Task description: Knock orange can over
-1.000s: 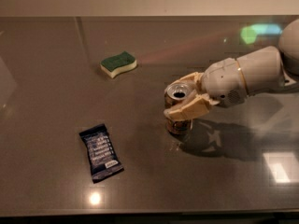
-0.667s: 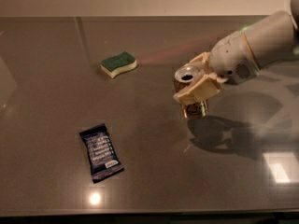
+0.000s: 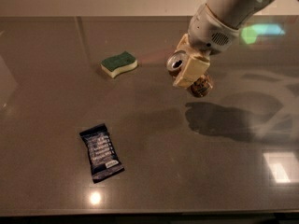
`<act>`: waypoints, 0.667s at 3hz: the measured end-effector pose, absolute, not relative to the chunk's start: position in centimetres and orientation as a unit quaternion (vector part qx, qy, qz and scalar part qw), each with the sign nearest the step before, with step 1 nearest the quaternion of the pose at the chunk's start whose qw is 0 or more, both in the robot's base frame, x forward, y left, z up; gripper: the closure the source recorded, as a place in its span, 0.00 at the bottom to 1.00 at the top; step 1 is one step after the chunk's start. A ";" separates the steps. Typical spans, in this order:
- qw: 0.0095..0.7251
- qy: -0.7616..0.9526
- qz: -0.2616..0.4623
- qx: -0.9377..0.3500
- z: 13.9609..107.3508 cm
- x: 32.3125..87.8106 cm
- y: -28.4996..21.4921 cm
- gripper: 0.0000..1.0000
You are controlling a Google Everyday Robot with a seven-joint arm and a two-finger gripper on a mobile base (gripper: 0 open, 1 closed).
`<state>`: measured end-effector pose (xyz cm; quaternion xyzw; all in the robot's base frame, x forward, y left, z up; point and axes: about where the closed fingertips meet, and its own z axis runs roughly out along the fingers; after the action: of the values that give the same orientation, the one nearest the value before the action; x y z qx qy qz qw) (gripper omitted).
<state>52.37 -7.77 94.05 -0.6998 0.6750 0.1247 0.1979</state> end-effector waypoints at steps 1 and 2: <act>0.136 0.659 0.061 -0.737 91.6 54.6 -8.6 1.00; 0.094 0.647 0.009 -0.757 89.8 55.8 -9.1 1.00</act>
Offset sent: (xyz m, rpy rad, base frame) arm 0.0463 -0.0245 -0.0605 -0.4926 -0.0580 0.1385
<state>55.84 -9.10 89.85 -0.7568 0.6469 0.0086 0.0937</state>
